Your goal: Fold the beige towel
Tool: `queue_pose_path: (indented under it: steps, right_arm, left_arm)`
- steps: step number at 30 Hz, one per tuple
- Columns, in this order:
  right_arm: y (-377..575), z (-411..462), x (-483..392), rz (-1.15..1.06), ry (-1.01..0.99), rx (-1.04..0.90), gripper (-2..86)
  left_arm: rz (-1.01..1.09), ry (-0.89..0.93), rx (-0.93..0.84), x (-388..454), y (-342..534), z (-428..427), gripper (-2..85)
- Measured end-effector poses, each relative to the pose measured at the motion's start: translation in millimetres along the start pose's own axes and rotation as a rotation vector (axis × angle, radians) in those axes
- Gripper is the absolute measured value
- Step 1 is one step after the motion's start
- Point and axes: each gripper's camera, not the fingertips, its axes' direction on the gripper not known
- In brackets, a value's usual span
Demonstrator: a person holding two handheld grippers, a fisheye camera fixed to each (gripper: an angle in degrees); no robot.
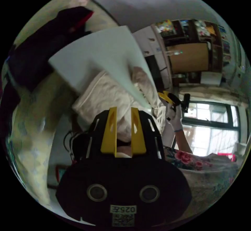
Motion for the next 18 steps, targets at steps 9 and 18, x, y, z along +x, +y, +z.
queue_pose_path:
  steps: [9,18]
  right_arm:
    - [-42,63,-8,-0.13,-0.398,-0.234,1.4]
    - [18,-4,-91,-0.403,-0.296,-0.194,0.3]
  left_arm:
    - [0.36,0.177,-0.194,55,-131,31,13.9]
    - [0.73,0.688,-0.275,110,-131,10,16.6]
